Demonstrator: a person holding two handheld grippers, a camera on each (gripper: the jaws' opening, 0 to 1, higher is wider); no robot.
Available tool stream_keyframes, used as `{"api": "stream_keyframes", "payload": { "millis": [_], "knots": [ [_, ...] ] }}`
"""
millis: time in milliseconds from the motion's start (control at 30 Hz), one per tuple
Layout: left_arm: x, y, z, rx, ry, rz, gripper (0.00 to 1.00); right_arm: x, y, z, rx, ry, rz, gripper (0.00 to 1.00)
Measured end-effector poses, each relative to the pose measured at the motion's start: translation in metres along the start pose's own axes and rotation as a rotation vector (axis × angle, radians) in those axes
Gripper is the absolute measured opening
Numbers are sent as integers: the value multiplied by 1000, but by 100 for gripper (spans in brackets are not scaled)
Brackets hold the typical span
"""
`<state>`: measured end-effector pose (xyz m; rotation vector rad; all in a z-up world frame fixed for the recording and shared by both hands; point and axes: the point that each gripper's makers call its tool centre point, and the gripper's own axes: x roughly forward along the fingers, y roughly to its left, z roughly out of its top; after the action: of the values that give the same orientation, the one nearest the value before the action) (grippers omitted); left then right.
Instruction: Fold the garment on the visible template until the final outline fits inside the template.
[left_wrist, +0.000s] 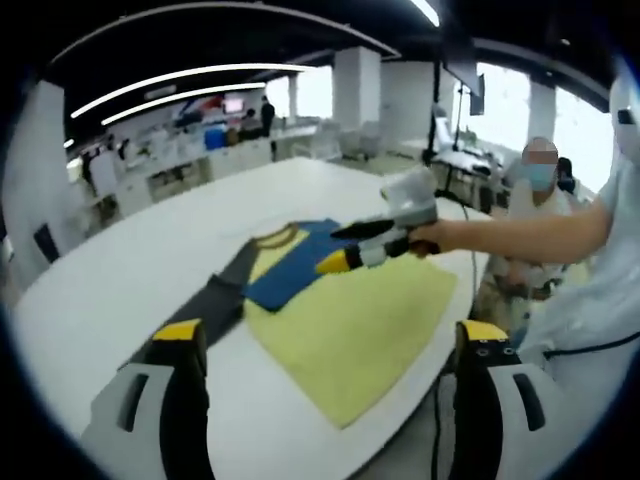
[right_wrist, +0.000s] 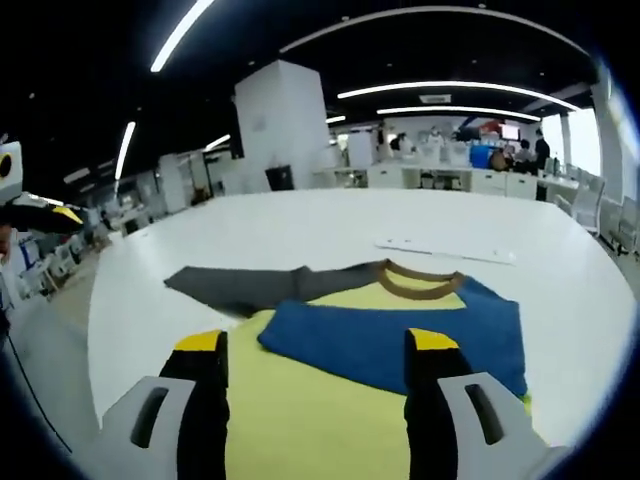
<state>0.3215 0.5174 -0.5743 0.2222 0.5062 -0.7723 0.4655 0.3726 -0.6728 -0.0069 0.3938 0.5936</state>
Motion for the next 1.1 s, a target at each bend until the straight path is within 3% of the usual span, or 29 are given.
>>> {"api": "stream_keyframes", "payload": {
  "millis": [400, 600, 800, 1100],
  "knots": [
    [29, -13, 14, 15, 9, -22, 99, -75, -24, -11, -8, -13, -40, 100],
    [42, -27, 20, 15, 28, -29, 99, -125, -31, -21, -27, -26, -61, 100],
    [50, -45, 19, -2, 48, -23, 99, -166, -37, -38, -32, 4, -73, 100],
    [57, -69, 16, -10, 74, -14, 100, -205, -39, -48, -56, 26, -53, 100]
  ]
}}
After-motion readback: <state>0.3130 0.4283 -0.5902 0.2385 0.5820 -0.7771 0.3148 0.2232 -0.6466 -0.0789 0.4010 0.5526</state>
